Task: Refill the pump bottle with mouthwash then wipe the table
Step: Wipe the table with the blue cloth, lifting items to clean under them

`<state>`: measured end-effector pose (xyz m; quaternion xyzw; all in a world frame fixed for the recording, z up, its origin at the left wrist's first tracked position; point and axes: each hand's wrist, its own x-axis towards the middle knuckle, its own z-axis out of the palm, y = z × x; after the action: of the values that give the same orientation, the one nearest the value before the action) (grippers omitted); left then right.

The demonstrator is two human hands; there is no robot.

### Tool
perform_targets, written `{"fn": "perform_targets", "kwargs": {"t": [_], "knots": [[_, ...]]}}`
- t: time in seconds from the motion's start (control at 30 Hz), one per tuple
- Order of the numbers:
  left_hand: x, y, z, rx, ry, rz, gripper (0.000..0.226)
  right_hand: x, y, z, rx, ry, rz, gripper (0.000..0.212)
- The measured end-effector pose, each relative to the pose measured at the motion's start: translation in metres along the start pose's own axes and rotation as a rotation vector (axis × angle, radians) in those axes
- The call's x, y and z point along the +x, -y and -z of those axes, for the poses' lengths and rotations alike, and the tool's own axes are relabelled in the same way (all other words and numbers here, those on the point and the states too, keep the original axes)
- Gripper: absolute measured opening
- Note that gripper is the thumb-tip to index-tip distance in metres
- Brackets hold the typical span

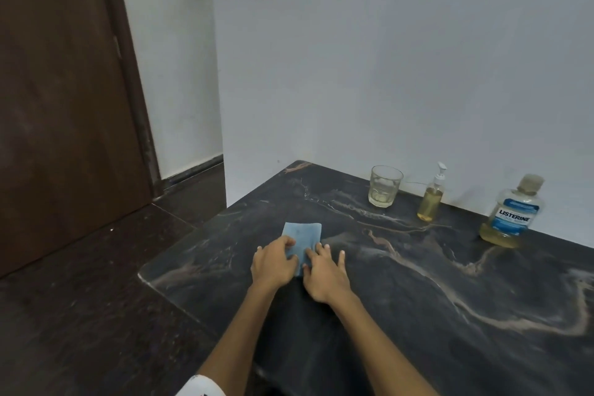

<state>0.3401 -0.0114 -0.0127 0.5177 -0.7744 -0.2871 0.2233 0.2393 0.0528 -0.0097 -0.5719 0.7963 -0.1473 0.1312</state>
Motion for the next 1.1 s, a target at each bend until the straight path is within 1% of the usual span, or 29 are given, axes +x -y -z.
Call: {"fn": "perform_targets", "kwargs": {"t": [0.17,0.3,0.43,0.53,0.63,0.7,0.83,0.93,1.03,1.1], "knots": [[-0.048,0.007,0.009,0.027,-0.038,-0.016,0.035,-0.039,0.006,-0.011,-0.055,-0.029,0.021,0.045],[-0.075,0.011,0.011,0.036,-0.092,-0.041,0.032,-0.044,0.016,-0.011,-0.145,-0.068,0.006,0.045],[-0.085,0.015,0.014,0.041,-0.103,-0.105,0.029,-0.031,0.031,-0.010,-0.210,-0.143,-0.029,0.059],[-0.083,0.027,0.021,-0.041,-0.092,-0.145,0.032,-0.018,0.037,-0.018,-0.155,-0.127,-0.033,0.056],[-0.081,0.042,0.032,-0.228,-0.103,-0.112,0.028,-0.007,0.040,-0.027,-0.115,-0.071,-0.027,0.056],[-0.079,0.054,0.042,-0.324,-0.160,-0.074,0.027,0.002,0.042,-0.032,-0.126,-0.062,0.001,0.058],[-0.069,0.081,0.060,-0.311,-0.308,-0.041,0.026,0.023,0.054,-0.043,-0.160,-0.049,0.053,0.061],[-0.062,0.099,0.070,-0.307,-0.375,-0.015,0.025,0.035,0.071,-0.052,-0.193,-0.001,0.140,0.062],[-0.057,0.113,0.077,-0.297,-0.424,0.008,0.024,0.034,0.087,-0.061,-0.251,0.035,0.339,0.064],[-0.053,0.119,0.079,-0.275,-0.459,0.013,0.024,0.020,0.084,-0.064,-0.278,0.037,0.478,0.070]]}}
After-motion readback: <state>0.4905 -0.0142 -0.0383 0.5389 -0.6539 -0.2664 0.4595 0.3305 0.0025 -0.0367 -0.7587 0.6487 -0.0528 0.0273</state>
